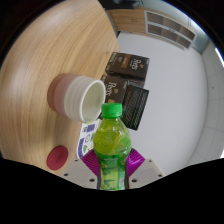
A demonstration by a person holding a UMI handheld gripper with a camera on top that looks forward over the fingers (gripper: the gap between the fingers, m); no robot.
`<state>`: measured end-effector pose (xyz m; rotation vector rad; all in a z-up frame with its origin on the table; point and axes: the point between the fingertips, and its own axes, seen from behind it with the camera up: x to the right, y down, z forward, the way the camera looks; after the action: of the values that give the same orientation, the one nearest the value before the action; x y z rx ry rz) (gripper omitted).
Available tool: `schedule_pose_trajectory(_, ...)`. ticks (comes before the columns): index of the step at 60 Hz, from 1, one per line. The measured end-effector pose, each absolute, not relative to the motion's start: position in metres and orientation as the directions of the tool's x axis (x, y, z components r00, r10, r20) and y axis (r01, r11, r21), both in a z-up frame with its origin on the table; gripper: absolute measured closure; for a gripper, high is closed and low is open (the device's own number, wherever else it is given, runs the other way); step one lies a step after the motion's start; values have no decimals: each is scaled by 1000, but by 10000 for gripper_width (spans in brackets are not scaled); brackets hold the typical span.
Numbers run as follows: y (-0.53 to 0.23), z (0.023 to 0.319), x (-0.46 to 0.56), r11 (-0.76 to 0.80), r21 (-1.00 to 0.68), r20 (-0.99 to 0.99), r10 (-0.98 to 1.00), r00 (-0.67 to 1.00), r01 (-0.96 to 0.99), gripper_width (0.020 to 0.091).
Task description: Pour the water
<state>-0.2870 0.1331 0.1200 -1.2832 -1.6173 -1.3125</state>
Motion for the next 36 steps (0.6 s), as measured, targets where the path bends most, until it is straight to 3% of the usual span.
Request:
schedule_pose_trajectory(10,112,134,-286,-98,-213,905,356,234,972,782)
schedule_pose_trajectory(21,108,145,-269,-246,-722,562,338,755,647,778)
schedule_pose_trajectory(29,117,126,-254,-324,-880,240,327,914,347,778)
schedule_pose_trajectory(36,127,113,-241,-313,-921,137,299,944,233,777)
